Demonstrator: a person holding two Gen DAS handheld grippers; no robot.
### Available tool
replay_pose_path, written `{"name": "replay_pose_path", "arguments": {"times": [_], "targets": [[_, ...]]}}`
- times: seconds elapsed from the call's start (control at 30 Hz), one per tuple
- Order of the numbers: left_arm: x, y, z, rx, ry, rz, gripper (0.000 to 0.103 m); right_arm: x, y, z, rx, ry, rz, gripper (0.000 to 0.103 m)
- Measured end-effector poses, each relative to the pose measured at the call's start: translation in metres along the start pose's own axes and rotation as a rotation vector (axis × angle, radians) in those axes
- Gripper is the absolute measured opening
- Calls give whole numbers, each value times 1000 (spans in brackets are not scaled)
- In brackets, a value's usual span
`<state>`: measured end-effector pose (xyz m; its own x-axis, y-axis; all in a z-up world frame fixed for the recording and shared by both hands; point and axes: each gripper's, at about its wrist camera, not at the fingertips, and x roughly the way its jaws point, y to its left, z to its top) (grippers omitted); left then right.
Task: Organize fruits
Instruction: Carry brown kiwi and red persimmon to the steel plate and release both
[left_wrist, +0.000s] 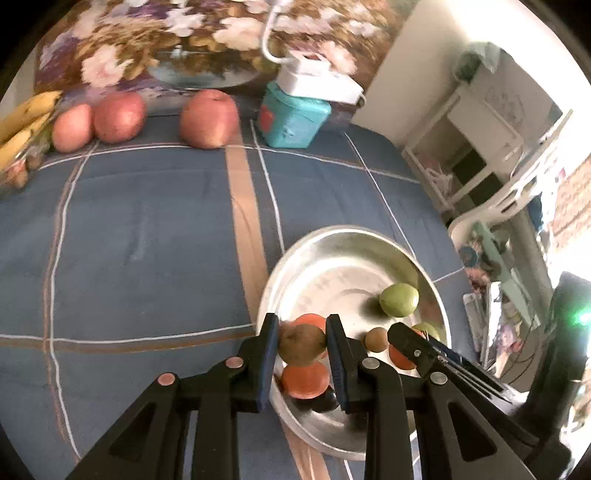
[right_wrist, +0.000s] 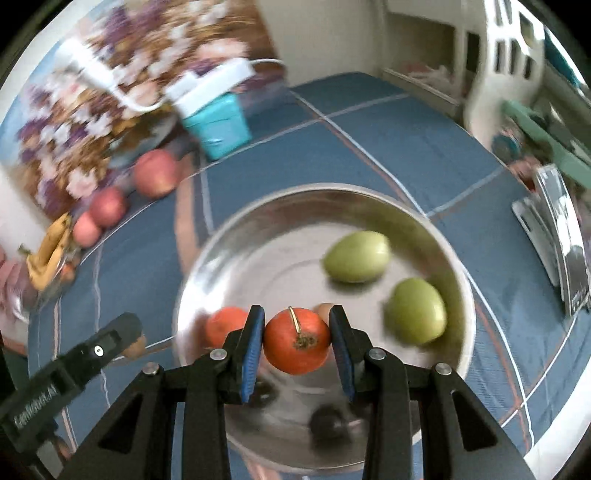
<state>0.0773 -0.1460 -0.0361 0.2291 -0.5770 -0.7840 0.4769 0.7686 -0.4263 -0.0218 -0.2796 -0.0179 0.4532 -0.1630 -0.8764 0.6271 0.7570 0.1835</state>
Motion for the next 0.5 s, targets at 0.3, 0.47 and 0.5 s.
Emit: {"name": "replay_pose_path", "arguments": {"times": [0.3, 0.47, 0.5], "targets": [[10, 5, 1, -4, 8, 9, 28, 9, 2, 7, -22, 21, 9, 38], [12, 3, 2, -1, 5, 5, 29, 11, 4, 5, -33, 34, 9, 38], [11, 2, 2, 0, 4, 2, 29, 11, 4, 5, -34, 36, 8, 38]]}}
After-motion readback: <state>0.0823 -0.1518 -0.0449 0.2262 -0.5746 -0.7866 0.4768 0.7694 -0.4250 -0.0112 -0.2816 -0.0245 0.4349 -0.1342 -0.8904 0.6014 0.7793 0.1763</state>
